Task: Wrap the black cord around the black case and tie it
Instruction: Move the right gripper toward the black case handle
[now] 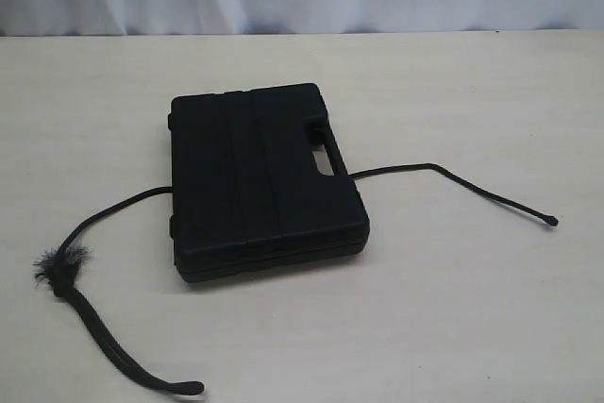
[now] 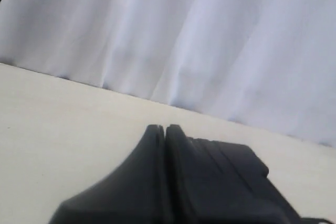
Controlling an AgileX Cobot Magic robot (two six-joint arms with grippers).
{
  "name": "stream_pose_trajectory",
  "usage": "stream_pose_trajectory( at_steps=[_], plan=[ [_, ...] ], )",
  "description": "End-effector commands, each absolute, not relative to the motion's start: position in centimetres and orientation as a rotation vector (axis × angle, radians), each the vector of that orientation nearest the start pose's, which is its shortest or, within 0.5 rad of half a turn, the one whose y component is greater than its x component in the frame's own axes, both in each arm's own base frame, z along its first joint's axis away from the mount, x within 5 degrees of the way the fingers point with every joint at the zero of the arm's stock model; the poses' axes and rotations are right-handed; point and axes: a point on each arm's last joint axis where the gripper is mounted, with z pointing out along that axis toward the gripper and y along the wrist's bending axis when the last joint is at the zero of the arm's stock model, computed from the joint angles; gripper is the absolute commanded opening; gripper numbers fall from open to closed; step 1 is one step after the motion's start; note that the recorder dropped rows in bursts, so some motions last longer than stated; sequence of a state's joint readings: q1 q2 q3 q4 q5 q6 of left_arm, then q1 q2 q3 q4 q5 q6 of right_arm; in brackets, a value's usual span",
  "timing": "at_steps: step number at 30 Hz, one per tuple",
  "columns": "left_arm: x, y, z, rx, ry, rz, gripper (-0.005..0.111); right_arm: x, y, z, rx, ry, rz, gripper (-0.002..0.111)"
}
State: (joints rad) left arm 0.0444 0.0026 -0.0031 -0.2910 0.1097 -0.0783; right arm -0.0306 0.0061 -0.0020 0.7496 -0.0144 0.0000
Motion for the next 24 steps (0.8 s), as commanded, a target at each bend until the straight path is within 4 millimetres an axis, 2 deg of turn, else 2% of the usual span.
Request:
stream_pose_trajectory(
  at_steps=[1, 2, 4, 7, 9, 11, 14, 18, 19, 24],
  plan=[
    [5.6, 0.2, 21.1, -0.363, 1.473, -0.328, 0.0, 5.6, -0.3, 21.5, 0.586, 1.37, 0.573, 0.005],
    [5.6, 0.2, 21.2, -0.363, 1.463, -0.327, 0.0, 5.6, -0.3, 21.5, 0.578, 1.374, 0.565, 0.005],
    [5.6, 0.3, 21.5, -0.365, 1.431, -0.321, 0.0, 5.3, -0.2, 23.3, 0.534, 1.349, 0.566, 0.005],
    [5.6, 0.4, 21.6, -0.364, 1.41, -0.316, 0.0, 5.1, 0.1, 27.5, 0.403, 1.351, 0.471, 0.005],
    [5.6, 0.4, 21.7, -0.392, 1.401, -0.345, 0.0, 6.2, 0.7, 28.7, 0.323, 1.519, 0.431, 0.005],
    [5.5, 0.7, 22.2, -0.505, 1.307, -0.448, 0.0, 7.6, 1.2, 29.3, 0.194, 1.703, 0.363, 0.005],
    [5.2, 1.2, 23.0, -0.619, 1.167, -0.574, 0.0, 9.5, 1.9, 28.8, 0.082, 1.941, 0.361, 0.005],
    [4.7, 1.6, 24.2, -0.676, 0.967, -0.711, 0.0, 11.5, 2.3, 27.4, 0.038, 2.169, 0.396, 0.005],
    [4.4, 1.5, 24.8, -0.632, 0.908, -0.72, 0.0, 11.8, 2.4, 27.1, 0.036, 2.211, 0.408, 0.005],
    [2.3, -1.2, 27.5, -0.1, 0.701, -0.599, 0.0, 13.6, 2.6, 26.0, 0.027, 2.383, 0.456, 0.005]
  ],
)
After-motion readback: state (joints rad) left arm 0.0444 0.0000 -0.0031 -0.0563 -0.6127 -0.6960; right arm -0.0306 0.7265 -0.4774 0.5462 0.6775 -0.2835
